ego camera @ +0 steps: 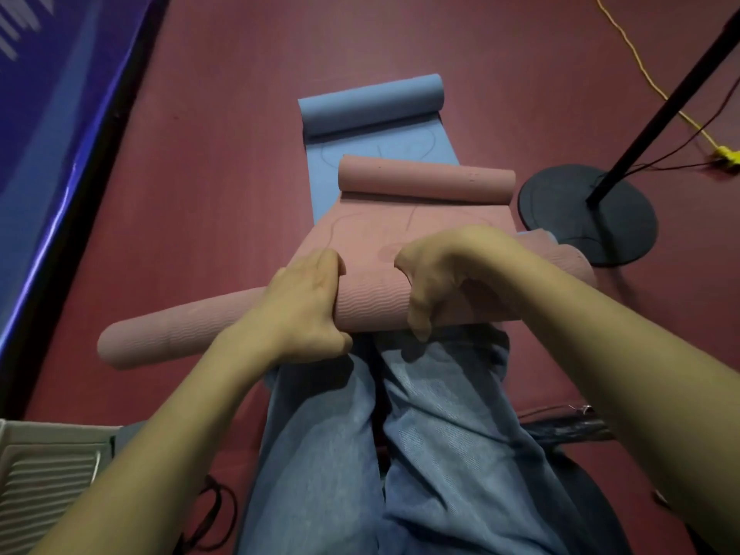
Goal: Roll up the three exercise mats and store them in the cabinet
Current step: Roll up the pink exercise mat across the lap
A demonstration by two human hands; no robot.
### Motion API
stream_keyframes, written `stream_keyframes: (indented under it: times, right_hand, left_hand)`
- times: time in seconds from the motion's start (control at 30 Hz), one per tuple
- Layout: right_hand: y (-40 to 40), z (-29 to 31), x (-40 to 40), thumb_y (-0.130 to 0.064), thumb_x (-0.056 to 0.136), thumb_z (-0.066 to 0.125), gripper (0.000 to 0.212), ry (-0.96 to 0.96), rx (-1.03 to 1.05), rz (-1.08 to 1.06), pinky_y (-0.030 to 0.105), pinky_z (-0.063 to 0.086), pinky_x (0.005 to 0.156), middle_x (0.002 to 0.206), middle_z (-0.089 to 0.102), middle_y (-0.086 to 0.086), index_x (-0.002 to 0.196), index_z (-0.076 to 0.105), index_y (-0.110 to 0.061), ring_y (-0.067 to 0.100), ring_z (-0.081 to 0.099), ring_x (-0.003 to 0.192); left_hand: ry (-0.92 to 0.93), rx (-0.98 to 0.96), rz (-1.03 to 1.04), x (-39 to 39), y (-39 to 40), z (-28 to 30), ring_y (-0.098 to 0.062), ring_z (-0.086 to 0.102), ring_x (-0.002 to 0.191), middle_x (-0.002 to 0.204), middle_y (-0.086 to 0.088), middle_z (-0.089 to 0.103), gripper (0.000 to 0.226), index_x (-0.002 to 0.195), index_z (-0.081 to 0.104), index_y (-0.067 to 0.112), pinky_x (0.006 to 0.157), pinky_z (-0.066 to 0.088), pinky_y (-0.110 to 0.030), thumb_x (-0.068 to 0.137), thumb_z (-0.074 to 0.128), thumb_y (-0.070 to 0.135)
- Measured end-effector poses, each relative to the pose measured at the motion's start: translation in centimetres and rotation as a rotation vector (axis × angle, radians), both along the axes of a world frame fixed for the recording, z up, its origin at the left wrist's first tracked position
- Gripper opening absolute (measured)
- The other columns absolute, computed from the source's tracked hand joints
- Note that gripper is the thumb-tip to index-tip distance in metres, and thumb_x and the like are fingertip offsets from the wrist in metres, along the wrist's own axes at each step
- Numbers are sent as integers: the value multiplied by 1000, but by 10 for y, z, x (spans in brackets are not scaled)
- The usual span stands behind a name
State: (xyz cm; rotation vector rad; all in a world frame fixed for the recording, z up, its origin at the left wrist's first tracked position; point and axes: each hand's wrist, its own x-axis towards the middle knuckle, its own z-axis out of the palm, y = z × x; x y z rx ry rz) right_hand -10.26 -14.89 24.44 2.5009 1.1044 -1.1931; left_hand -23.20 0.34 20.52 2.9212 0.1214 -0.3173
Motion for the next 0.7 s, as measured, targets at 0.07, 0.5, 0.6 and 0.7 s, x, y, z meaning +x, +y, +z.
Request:
stream_keyframes:
  times: [0.07, 0.5, 0.6, 0.7]
  right_hand:
    - [0, 1, 3, -43, 42, 95, 86, 32, 3, -10, 42, 61, 86, 107, 70, 3, 118, 65, -16, 27, 69, 95]
    - [-17, -13, -11, -57, 46, 90, 97, -184, 270, -81, 41, 49, 90, 119, 47, 1, 123, 44, -21, 21, 45, 107]
    - [-27, -19, -28, -63, 50, 82, 83, -361, 370, -5, 35, 37, 76, 115, 51, -3, 112, 42, -24, 22, 47, 108]
    - [-37, -23, -47, -65, 56, 78, 76, -502, 417, 72, 34, 29, 76, 117, 53, -3, 107, 38, -25, 24, 52, 108]
  left_hand:
    - [-53, 52, -45, -3, -1, -6, -29, 54, 97, 110, -4, 48, 66, 113, 43, 14, 83, 48, -42, 61, 76, 38]
    - [37, 221, -93, 16, 3, 2, -29, 66, 93, 104, -1, 69, 69, 109, 52, 23, 72, 51, -37, 57, 82, 57]
    - [23, 247, -90, 11, -1, 2, -30, 66, 93, 104, -1, 68, 60, 107, 52, 21, 73, 51, -37, 60, 79, 48]
    - [-31, 307, -112, 3, -7, 1, -31, 66, 91, 104, -1, 67, 51, 103, 50, 20, 71, 45, -36, 65, 76, 42]
